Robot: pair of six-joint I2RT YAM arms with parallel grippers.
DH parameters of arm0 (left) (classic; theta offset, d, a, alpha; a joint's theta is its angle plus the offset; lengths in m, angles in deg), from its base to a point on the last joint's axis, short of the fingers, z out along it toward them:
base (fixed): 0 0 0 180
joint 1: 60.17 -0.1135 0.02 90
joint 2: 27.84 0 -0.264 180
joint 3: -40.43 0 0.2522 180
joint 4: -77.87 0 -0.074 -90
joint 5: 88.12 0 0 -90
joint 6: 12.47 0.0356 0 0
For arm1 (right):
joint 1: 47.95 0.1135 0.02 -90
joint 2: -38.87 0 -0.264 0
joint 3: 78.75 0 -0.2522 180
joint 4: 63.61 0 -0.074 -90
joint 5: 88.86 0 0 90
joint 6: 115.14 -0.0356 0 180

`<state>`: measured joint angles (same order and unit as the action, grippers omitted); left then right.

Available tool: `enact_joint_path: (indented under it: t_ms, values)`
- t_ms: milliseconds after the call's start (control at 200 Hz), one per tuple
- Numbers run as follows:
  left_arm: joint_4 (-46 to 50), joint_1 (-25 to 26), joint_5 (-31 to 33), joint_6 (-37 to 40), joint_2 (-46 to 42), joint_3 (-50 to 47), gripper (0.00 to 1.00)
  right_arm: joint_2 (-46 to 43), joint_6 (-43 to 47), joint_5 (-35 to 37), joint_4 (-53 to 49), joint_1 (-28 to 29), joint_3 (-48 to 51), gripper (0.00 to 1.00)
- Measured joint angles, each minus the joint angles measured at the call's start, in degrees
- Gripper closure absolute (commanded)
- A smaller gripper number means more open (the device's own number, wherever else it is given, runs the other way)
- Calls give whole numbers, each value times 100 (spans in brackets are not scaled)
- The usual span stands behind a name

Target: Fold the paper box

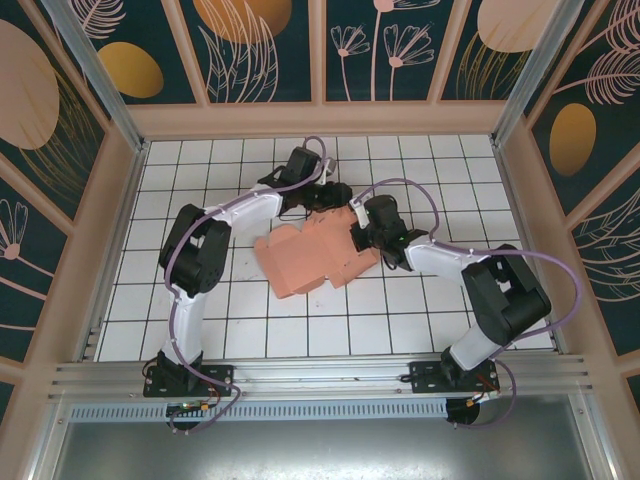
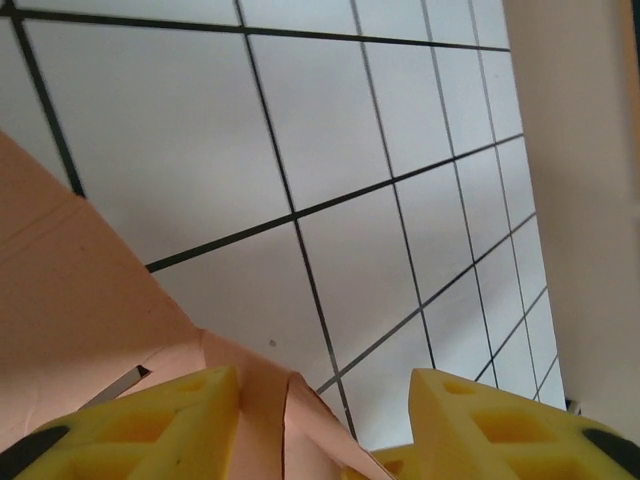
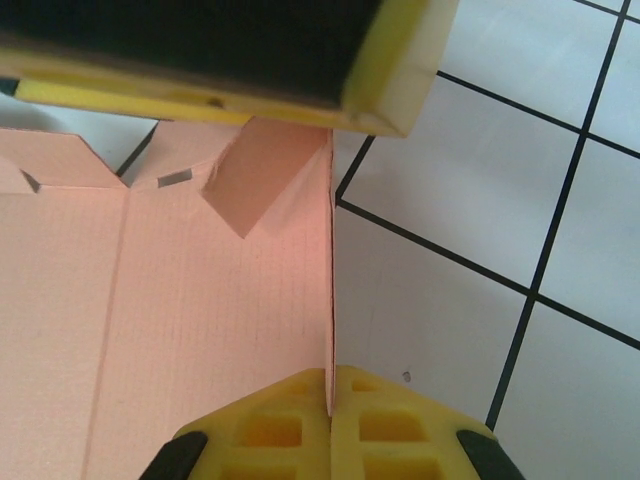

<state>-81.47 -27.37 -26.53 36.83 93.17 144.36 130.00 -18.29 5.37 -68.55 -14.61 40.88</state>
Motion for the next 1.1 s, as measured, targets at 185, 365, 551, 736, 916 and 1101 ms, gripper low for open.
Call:
enact_joint_path:
  t_ms: [185, 365, 551, 736, 916, 1101]
  values:
    - [-149, 17, 173, -501, 0, -208, 57, 72, 216, 710, 181, 278, 0, 100]
    - [-396, 17, 179, -789, 0, -212, 65, 179, 490, 1460, 341, 457, 0, 100]
    - [-437, 22, 188, -914, 0, -212, 74, 361, 704, 1963, 407, 568, 0, 100]
    - [-442, 22, 186, -931, 0, -212, 77, 457, 885, 2253, 476, 678, -37, 100]
    - [-540, 22, 129, -1021, 0, -212, 64, 490, 984, 2391, 496, 717, -72, 100]
    - [-627, 22, 50, -1086, 0, -212, 76, 496, 1045, 2450, 503, 734, -98, 100]
